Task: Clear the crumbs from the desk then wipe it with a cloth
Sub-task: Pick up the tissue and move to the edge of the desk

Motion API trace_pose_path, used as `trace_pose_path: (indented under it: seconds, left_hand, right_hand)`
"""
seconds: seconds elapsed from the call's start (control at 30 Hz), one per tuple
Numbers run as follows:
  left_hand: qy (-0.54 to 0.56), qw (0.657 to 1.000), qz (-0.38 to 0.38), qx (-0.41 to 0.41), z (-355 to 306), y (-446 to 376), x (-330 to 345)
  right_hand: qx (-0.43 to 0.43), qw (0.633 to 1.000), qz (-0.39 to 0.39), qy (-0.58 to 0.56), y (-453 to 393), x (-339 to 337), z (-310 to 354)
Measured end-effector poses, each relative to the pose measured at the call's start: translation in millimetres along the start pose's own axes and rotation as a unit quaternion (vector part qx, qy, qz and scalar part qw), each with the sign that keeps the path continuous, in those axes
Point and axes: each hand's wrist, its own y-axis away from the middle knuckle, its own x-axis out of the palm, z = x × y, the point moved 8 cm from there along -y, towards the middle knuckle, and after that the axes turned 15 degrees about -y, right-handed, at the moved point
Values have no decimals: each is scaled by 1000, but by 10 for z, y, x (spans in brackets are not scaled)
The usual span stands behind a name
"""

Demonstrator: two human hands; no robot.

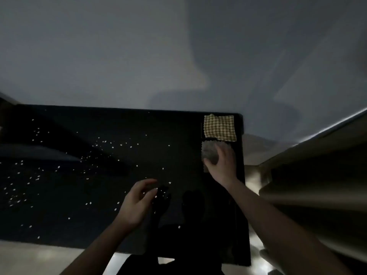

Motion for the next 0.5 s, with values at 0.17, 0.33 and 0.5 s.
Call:
trace_pose_path:
  seconds: [0.17, 0.33, 0.5]
  left_hand:
    - [7, 1000, -10, -20, 114, 40, -85]
    - [27, 998, -21, -46, 393, 167, -244]
    - [30, 998, -21, -59, 769, 364, -470]
  right_hand:
    - [66, 976, 59, 197, -203, 325, -368]
    - [-42, 980, -15, 193, 13, 369, -354]
    - [33, 998, -28, 44, 502, 412, -220]
